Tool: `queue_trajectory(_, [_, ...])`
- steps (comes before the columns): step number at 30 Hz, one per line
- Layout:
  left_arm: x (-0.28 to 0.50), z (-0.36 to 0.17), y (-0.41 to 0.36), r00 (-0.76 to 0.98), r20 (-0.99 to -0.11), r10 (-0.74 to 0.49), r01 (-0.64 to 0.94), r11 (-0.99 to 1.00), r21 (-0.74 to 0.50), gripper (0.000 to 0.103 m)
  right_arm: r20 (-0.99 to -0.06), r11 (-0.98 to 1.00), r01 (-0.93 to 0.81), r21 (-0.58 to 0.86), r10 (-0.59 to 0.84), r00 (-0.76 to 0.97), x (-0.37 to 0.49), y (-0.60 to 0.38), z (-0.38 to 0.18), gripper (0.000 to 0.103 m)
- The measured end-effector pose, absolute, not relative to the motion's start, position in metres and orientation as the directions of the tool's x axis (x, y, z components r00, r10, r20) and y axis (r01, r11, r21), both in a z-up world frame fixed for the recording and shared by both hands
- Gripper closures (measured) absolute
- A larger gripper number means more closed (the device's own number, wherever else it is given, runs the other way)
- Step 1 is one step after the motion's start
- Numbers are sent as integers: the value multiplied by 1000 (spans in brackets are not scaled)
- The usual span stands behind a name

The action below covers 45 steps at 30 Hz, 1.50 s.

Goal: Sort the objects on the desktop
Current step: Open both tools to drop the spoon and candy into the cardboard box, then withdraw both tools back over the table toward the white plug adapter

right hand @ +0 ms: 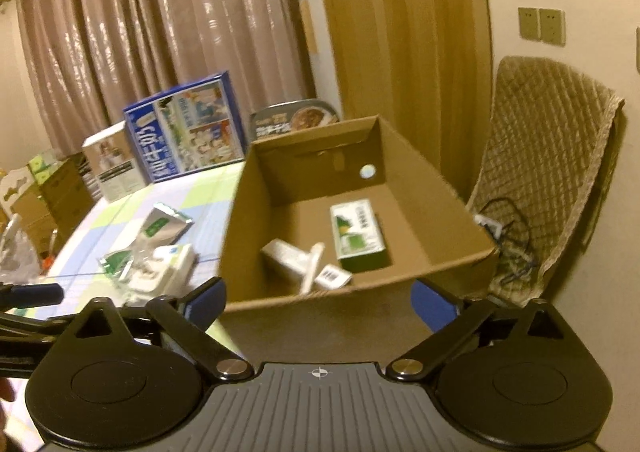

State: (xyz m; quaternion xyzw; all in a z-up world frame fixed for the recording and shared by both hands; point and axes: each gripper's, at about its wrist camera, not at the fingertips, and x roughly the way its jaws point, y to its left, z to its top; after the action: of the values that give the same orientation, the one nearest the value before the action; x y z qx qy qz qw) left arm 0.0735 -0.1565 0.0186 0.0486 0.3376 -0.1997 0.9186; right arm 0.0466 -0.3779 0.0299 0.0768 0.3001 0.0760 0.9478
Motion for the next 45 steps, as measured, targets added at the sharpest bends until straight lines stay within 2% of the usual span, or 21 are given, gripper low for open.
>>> queue_trajectory(1, [71, 18, -151, 695, -641, -324, 390, 920, -42, 2, -559, 975, -105, 194, 198, 805, 42, -374, 31, 2])
queue_trajectory(19, [40, 12, -64, 722, -656, -220, 238, 969, -63, 1, -619, 957, -208, 201, 288, 731, 5, -316, 18, 2])
queue_trajectory(34, [40, 11, -14, 729, -654, -202, 171, 979, -111, 2, -631, 944, -274, 186, 328, 703, 0, -286, 11, 2])
queue_trajectory(45, [57, 5, -4, 710, -672, -210, 196, 976, -98, 2, -614, 923, -345, 170, 373, 696, 10, -261, 8, 2])
